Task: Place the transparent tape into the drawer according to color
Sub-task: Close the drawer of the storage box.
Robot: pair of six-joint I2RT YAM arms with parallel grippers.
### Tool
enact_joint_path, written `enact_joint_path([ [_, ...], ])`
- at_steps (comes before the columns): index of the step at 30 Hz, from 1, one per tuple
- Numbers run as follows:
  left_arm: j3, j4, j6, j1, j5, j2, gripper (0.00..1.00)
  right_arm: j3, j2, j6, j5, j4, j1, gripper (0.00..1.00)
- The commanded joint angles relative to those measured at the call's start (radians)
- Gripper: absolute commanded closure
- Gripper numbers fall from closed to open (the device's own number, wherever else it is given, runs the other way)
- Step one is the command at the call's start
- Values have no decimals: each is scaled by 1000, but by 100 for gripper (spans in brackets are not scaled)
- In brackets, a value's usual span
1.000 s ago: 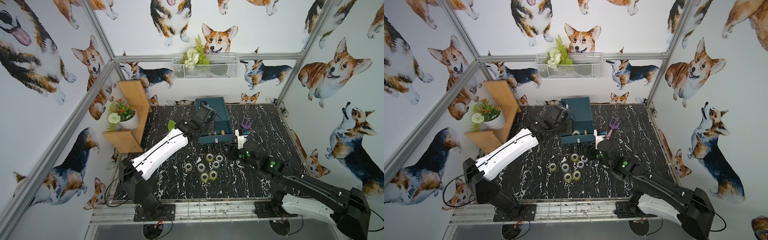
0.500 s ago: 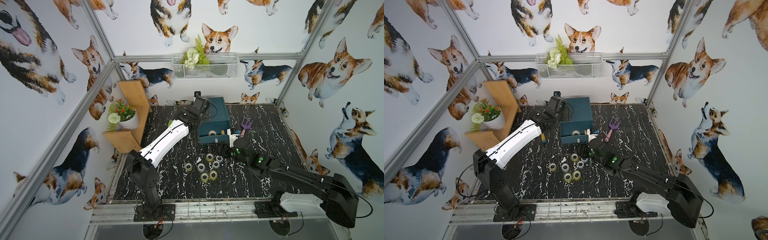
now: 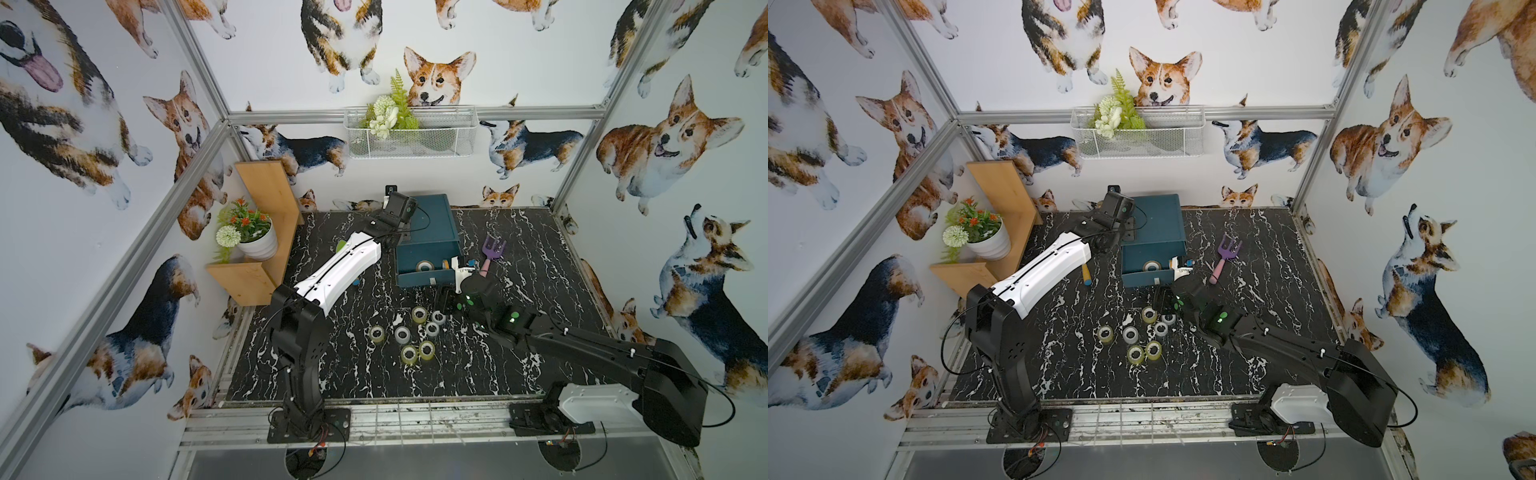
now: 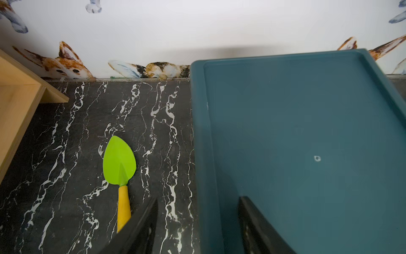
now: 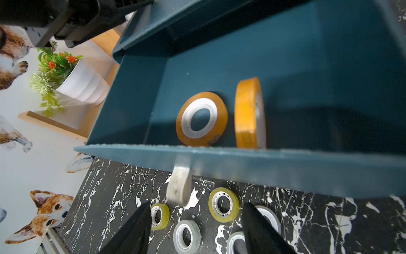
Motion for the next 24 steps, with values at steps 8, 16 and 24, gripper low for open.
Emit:
enact_joint_path([
  [8, -86, -51, 24, 6, 11, -10, 41, 119, 190, -62, 65, 183, -51, 30],
  [16, -123, -39, 19, 12, 18, -12, 41, 194, 310, -82, 103, 322, -65, 31],
  [24, -161, -24, 15, 19, 37, -25, 41, 170, 373, -72, 174, 491, -64, 31],
])
